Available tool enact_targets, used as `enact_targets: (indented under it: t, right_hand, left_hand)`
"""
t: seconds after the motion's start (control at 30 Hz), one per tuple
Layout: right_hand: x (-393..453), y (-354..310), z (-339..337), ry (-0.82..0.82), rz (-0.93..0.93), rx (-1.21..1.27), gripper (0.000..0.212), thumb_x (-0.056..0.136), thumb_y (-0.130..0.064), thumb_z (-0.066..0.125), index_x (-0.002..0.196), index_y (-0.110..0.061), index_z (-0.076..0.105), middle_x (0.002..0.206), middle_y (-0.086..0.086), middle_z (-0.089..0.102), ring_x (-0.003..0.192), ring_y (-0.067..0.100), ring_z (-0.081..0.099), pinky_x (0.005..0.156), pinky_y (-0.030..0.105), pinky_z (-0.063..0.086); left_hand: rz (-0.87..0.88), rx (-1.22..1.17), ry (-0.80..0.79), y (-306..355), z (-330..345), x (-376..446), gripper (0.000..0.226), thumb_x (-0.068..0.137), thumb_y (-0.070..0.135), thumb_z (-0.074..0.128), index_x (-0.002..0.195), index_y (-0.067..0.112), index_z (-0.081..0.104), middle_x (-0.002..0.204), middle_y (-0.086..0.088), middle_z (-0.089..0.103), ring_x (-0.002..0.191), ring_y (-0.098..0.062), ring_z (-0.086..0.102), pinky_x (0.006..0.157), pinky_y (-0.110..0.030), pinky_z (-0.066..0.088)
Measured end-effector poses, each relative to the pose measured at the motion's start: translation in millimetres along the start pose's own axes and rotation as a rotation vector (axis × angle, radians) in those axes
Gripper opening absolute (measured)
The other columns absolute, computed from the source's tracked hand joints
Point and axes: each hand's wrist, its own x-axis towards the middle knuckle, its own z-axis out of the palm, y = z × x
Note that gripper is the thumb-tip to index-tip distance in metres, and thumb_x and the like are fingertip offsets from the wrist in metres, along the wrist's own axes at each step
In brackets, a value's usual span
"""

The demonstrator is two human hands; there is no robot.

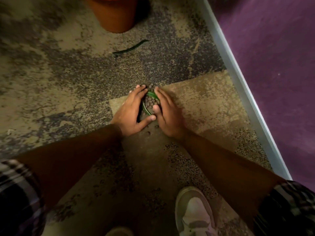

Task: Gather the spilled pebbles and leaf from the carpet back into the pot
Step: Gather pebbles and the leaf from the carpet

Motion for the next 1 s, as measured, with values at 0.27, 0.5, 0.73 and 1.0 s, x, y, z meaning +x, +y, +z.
enact_targets:
  t: [0.27,0.5,0.73,1.0]
  right_hand:
    - [63,6,-7,-0.149,-0.107,-0.125,0.05,0.097,-0.019,0.051,0.147,-0.014,0.052,0.156,0.007,0.045,0.146,0.028,0.039,0.118,0.05,0.034]
    - [58,13,-28,-0.515,-0.36,-0.3,0.05,0.102,-0.025,0.043,0.151,-0.014,0.046,0.166,0.008,0.029,0.155,0.033,0.021,0.124,0.049,0.025]
    - [60,16,-68,-0.621,-0.464,-0.219,0.053,0.09,-0.005,0.052,0.142,-0.015,0.055,0.157,0.007,0.044,0.145,0.022,0.041,0.118,0.029,0.032]
    - [62,12,-44,-0.503,-0.184,-0.408,0.077,0.087,-0.072,0.043,0.152,-0.03,0.044,0.13,0.007,0.046,0.115,0.029,0.053,0.094,0.043,0.049]
  left_hand:
    - [0.023,0.241,-0.099,-9,-13,-20,0.12,0.075,0.083,0.058,0.159,0.009,0.014,0.165,-0.011,0.018,0.154,-0.026,0.016,0.125,-0.048,0.013]
    - [-0.159,0.178,0.114,-11,-18,-23,0.098,0.079,0.075,0.06,0.155,0.021,0.03,0.147,-0.01,0.033,0.135,-0.029,0.032,0.11,-0.048,0.035]
    - [-0.132,0.207,-0.105,-6,-13,1,0.094,0.08,0.062,0.062,0.158,0.022,0.026,0.166,-0.004,0.021,0.154,-0.028,0.015,0.125,-0.05,0.011]
    - [-0.012,0.241,-0.09,-4,-13,-16,0.099,0.076,0.077,0.06,0.15,0.015,0.039,0.154,-0.006,0.037,0.14,-0.024,0.036,0.118,-0.043,0.029]
